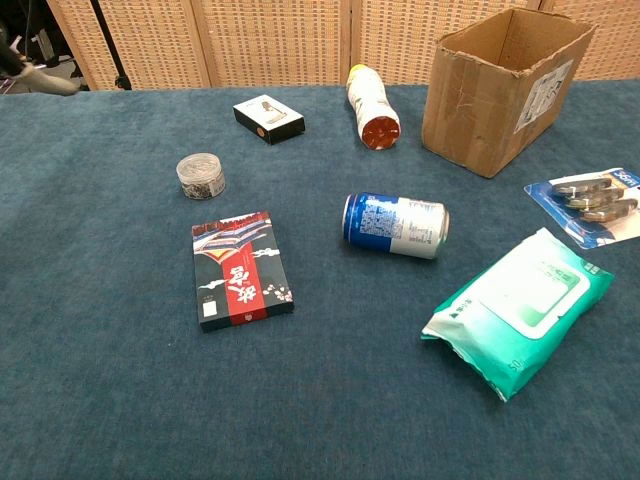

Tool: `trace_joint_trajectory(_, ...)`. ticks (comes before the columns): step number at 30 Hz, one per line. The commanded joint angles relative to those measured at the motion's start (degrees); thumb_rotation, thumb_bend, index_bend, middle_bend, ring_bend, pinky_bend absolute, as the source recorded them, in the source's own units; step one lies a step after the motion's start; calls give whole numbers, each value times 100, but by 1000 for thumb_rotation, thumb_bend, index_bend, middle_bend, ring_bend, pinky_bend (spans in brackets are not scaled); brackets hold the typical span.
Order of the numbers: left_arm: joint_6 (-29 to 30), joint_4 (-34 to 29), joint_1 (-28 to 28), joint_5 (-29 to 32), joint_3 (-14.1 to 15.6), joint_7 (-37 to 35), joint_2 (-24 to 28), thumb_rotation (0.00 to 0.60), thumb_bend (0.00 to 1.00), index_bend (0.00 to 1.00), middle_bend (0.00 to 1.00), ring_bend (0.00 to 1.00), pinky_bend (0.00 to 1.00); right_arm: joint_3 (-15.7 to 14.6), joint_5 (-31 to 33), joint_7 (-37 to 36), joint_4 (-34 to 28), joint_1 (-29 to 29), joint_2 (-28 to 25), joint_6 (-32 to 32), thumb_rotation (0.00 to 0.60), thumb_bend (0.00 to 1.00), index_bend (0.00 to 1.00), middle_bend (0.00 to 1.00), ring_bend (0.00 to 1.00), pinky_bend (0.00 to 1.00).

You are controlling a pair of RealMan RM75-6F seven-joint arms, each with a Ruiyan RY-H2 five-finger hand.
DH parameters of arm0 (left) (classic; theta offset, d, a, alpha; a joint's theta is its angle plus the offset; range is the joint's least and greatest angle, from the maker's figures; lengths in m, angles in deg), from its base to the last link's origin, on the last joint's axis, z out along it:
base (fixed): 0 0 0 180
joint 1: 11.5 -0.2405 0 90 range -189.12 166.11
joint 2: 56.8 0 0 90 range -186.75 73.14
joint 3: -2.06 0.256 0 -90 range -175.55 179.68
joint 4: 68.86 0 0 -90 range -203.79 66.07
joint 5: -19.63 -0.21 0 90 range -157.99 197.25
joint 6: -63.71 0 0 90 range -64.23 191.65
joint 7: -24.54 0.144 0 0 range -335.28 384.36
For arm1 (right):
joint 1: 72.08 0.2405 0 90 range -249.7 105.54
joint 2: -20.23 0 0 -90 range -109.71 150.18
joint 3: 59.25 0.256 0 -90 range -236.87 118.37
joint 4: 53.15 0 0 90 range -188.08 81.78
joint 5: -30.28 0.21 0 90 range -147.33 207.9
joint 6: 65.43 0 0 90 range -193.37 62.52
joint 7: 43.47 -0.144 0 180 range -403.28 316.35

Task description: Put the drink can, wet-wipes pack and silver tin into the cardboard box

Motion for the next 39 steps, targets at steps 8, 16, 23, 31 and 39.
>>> trace_joint_trajectory(8, 1194, -867, -1499, 451, 411, -136, 835, 600, 0, 0, 0, 0, 0, 318, 318, 881, -2250, 1260, -640, 1903, 600, 0, 0, 0, 0, 0)
trace_joint_trajectory(16, 1484, -849, -1946, 131, 501, -638, 1001, 600, 0, 0, 0, 0, 0, 724, 2123, 3194, -2466, 2601, 1067, 2890, 600, 0, 0, 0, 0, 0)
trace_joint_trajectory(23, 1340, -690, -2005, 18, 437, -923, 1007, 600, 0, 0, 0, 0, 0, 1003, 3809, 5028, -1606, 3628, 2996, 2243, 600, 0, 0, 0, 0, 0)
trace_joint_trajectory(31, 1231, -599, -2051, -36, 332, -1210, 1029, 600, 0, 0, 0, 0, 0, 1398, 4897, 5890, -507, 4438, 4220, 1656, 600, 0, 0, 0, 0, 0)
trace_joint_trajectory(39, 1029, -506, -2050, 29, 233, -1371, 1051, 600, 0, 0, 0, 0, 0, 1663, 5540, 6148, -130, 4751, 4205, 1492, 600, 0, 0, 0, 0, 0)
